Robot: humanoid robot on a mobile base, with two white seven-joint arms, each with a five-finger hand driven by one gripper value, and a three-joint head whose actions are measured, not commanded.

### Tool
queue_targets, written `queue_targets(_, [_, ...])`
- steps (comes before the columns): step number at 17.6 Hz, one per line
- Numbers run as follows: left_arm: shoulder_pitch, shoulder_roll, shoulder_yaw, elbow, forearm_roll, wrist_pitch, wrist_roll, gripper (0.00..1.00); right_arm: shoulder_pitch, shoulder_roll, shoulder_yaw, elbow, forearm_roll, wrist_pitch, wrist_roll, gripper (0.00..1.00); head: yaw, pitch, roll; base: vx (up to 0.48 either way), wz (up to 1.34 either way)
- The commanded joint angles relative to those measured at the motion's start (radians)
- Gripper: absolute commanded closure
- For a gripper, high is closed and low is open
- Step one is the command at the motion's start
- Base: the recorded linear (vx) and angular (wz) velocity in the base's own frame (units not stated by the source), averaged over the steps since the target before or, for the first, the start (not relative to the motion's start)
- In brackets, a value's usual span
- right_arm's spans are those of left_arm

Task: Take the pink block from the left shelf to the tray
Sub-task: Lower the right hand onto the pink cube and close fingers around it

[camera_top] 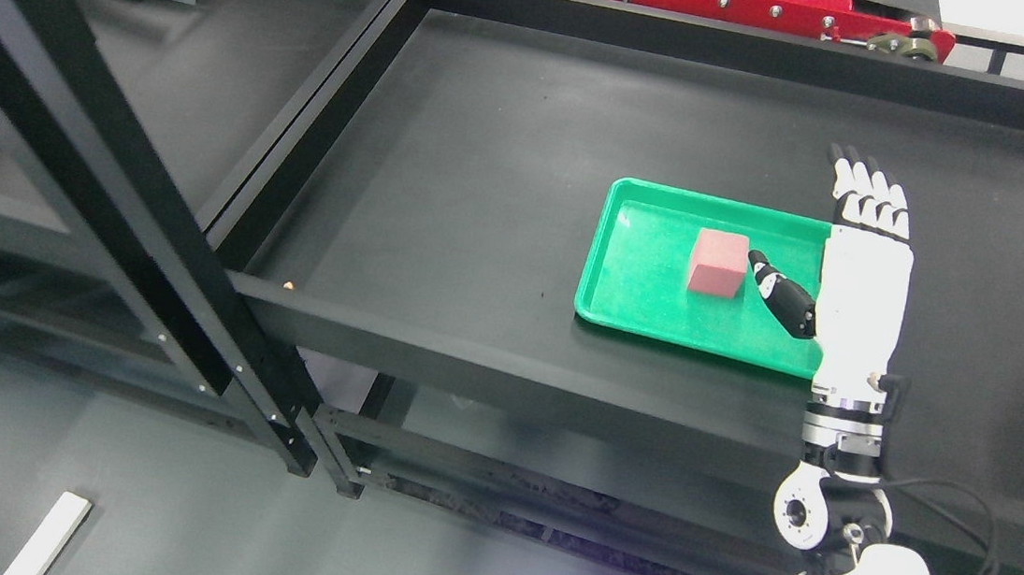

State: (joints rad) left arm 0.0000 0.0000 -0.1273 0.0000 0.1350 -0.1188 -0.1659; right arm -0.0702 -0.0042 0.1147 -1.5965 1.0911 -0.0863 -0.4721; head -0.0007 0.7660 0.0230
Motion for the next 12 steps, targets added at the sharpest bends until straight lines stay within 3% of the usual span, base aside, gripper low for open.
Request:
queue_targets(1, [0.020,0.018,0.000,-0.017,0.000,0.001,0.000,0.00,-0.005,-0.013,0.026,0.010,-0.029,0.019,0.241,0.01,0.0000,0.000,0.000,0.203,-0.12])
queue_targets(4, [0.020,0.018,0.000,-0.017,0.000,0.001,0.000,0.00,-0.006,-0.013,0.025,0.049,-0.039,0.020,0.426,0.01,0.0000,0.000,0.000,0.186,-0.10])
queue_targets(12, [0.020,0.018,0.000,-0.017,0.000,0.001,0.000,0.00,-0.005,-0.013,0.039,0.061,-0.052,0.017,0.523,0.01,0.0000,0.000,0.000,0.117,-0.03])
